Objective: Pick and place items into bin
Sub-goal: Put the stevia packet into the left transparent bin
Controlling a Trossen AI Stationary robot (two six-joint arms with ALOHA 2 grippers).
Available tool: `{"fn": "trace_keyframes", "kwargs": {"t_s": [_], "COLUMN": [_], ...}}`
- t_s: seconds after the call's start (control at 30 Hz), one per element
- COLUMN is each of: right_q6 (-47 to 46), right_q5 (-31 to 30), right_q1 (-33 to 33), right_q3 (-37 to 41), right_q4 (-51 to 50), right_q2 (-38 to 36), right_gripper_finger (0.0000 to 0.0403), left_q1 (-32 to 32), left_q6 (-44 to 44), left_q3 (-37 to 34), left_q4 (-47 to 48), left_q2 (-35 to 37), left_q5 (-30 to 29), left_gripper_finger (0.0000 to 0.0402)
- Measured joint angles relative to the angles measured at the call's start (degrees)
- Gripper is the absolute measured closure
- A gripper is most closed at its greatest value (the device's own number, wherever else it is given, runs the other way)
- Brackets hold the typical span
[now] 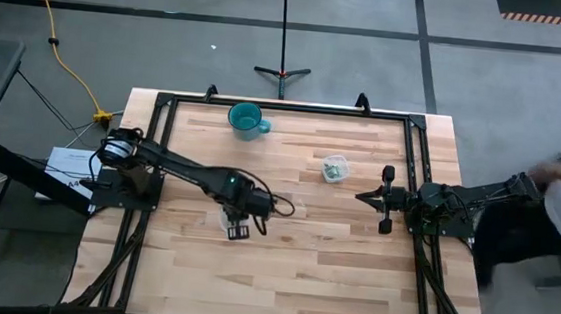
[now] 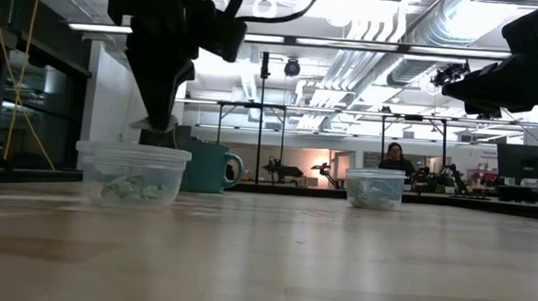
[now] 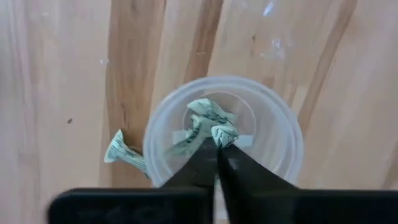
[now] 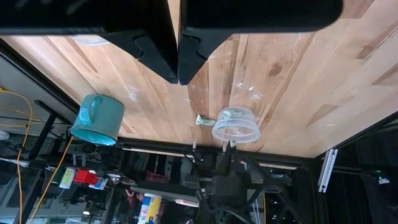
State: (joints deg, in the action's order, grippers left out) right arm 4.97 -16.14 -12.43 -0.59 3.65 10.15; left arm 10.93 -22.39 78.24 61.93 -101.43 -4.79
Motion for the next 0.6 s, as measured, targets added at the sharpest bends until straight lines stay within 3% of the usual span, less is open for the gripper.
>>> {"fn": "trace_keyframes", "kwargs": {"t_s": [0.23,0.33,0.47,0.6], "right_q6": [0.0,0.0,0.0,0.0], "right_q5": [0.0,0.0,0.0,0.0], "right_q1": [0.0,0.0,0.0,0.0], "right_q3": [0.01,0.01,0.01,0.01], "right_q4": [0.16,0.18,0.23,0.27], "right_q2": [0.0,0.0,0.0,0.02], "right_gripper_finger": [0.04,0.04,0.04,0.0401], "left_q1": [-0.17,0.01,-0.03,-1.29], "left_q6": [-0.63,-2.61,-7.51,-7.91], "left_q3": [0.0,0.0,-0.06,-0.06], "left_q4": [2.4,6.29,14.52,15.58], "left_q2": [0.0,0.0,0.47,2.79], "left_q5": [-1.96,-4.46,-6.96,-7.73], "left_gripper_finger": [0.0169,0.0121,0.0115,0.016]}}
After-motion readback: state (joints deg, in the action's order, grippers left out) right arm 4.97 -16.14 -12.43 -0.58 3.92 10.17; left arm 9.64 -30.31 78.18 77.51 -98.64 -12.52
